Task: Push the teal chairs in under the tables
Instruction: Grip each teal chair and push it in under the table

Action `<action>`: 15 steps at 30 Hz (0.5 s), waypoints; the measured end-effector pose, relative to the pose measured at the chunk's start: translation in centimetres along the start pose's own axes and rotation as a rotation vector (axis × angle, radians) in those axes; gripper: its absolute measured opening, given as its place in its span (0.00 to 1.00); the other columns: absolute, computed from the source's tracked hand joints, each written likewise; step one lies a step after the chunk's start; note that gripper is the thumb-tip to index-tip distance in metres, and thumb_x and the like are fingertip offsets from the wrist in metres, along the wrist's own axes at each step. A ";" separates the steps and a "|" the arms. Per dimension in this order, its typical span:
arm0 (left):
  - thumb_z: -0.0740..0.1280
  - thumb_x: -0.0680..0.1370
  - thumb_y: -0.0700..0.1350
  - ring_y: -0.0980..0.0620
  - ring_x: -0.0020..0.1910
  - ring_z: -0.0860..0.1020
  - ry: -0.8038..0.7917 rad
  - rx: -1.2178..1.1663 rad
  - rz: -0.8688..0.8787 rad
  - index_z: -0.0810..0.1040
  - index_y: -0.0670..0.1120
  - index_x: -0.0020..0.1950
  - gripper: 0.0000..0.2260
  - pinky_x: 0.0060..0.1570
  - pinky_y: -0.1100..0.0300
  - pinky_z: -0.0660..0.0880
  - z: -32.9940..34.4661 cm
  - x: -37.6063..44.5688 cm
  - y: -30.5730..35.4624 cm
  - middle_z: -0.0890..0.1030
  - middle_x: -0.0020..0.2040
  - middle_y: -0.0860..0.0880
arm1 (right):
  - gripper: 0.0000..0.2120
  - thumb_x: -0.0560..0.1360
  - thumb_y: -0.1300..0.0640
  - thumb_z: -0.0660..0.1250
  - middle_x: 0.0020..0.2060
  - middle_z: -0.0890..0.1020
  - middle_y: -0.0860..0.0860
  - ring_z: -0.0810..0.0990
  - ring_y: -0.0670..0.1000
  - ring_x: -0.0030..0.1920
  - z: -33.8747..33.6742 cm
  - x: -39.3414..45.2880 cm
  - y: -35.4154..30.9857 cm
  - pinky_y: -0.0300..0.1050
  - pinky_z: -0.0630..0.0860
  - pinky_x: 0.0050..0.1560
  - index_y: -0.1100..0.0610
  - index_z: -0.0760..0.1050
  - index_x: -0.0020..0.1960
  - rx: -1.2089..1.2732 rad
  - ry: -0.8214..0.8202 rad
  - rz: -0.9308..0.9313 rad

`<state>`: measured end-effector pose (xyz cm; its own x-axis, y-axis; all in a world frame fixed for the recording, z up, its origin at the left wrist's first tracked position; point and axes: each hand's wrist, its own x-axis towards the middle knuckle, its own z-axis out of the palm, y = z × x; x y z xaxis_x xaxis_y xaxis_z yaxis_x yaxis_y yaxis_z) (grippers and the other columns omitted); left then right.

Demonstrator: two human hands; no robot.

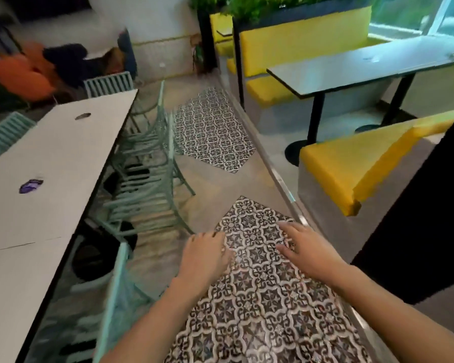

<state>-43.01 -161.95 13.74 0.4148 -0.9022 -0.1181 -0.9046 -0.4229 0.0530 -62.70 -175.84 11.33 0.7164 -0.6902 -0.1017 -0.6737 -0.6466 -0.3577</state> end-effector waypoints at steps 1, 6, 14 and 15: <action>0.58 0.80 0.56 0.51 0.60 0.73 0.004 -0.005 -0.031 0.73 0.52 0.63 0.15 0.64 0.52 0.68 -0.2 2.4 -0.1 0.76 0.61 0.53 | 0.30 0.78 0.38 0.56 0.73 0.66 0.48 0.65 0.51 0.71 -0.4 3.2 0.8 0.48 0.65 0.70 0.46 0.56 0.76 0.001 -0.011 -0.029; 0.58 0.79 0.57 0.49 0.62 0.72 0.009 0.029 -0.164 0.73 0.51 0.63 0.16 0.62 0.51 0.67 0.2 17.0 -2.8 0.76 0.61 0.50 | 0.30 0.78 0.38 0.55 0.73 0.64 0.47 0.63 0.51 0.71 -2.1 19.7 4.0 0.48 0.64 0.70 0.46 0.54 0.77 -0.044 -0.053 -0.157; 0.59 0.79 0.55 0.51 0.62 0.73 0.096 0.078 -0.249 0.73 0.50 0.64 0.17 0.65 0.53 0.68 -3.2 37.9 -6.7 0.76 0.63 0.51 | 0.31 0.78 0.39 0.57 0.75 0.62 0.48 0.62 0.52 0.73 -9.3 43.4 5.4 0.52 0.66 0.70 0.47 0.54 0.77 -0.085 -0.012 -0.343; 0.59 0.79 0.55 0.50 0.62 0.73 0.104 0.092 -0.264 0.74 0.50 0.65 0.17 0.65 0.52 0.67 -4.2 40.8 -7.1 0.76 0.63 0.51 | 0.31 0.78 0.38 0.57 0.74 0.62 0.48 0.62 0.51 0.73 -10.3 46.7 5.5 0.52 0.66 0.70 0.46 0.54 0.77 -0.084 -0.017 -0.364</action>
<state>-19.21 -196.12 12.74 0.6405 -0.7679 -0.0134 -0.7672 -0.6389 -0.0567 -34.84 -214.95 14.12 0.9141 -0.4055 0.0022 -0.3867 -0.8733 -0.2962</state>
